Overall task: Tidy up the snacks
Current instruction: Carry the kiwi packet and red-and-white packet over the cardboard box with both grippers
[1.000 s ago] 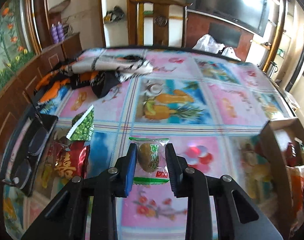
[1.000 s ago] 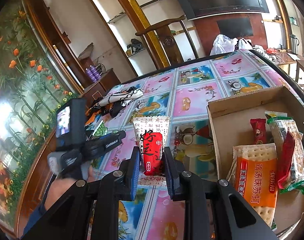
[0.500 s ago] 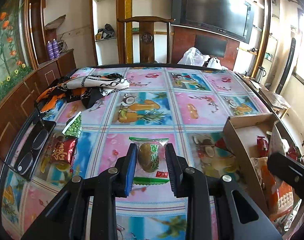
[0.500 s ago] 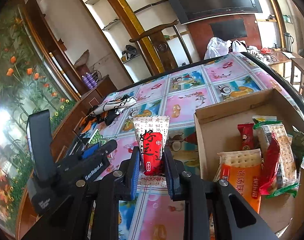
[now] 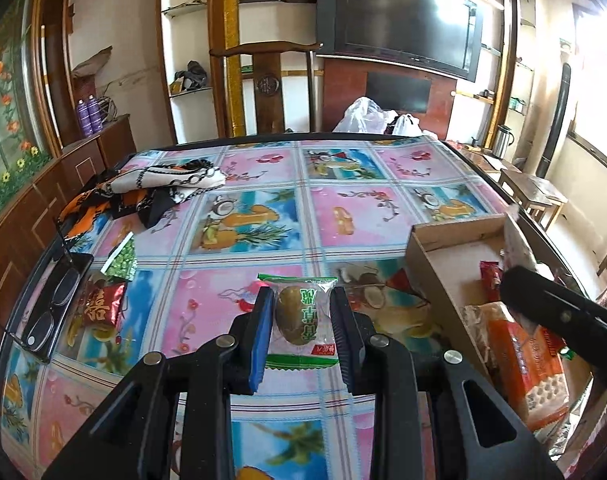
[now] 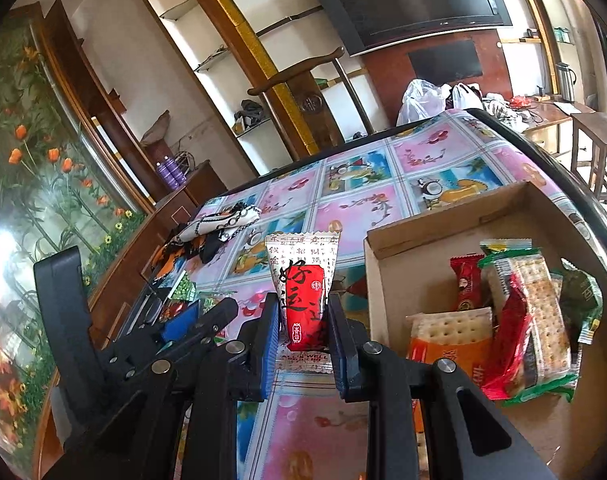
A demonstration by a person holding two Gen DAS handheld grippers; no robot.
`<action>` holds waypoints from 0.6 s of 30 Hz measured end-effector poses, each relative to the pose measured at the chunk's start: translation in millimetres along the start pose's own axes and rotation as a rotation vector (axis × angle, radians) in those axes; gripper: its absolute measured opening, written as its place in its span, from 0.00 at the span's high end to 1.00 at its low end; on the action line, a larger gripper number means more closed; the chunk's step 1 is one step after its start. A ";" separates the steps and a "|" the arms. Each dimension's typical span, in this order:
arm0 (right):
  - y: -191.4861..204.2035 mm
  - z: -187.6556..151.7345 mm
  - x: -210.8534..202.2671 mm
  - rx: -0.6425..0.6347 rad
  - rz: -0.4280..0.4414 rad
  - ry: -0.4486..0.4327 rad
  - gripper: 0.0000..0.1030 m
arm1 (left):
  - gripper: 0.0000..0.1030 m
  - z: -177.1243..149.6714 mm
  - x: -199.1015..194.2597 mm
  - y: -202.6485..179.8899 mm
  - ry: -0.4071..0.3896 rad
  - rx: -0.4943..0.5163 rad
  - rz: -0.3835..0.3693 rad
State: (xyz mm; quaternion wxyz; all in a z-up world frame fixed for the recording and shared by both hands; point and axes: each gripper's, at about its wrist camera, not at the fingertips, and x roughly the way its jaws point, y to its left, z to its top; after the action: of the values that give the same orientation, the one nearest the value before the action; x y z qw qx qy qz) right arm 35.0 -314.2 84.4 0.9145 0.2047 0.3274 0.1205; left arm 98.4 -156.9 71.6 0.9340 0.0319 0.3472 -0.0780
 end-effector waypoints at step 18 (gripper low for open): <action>-26.2 9.3 -17.7 0.046 -0.026 -0.039 0.76 | 0.73 -6.3 -21.5 -49.1 -0.057 0.087 -0.041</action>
State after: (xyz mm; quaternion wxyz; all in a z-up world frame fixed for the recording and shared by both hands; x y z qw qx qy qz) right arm 29.9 -346.5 88.7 0.9172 0.2240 0.3148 0.0972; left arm 70.0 -202.0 80.6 0.9394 0.0629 0.3176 -0.1129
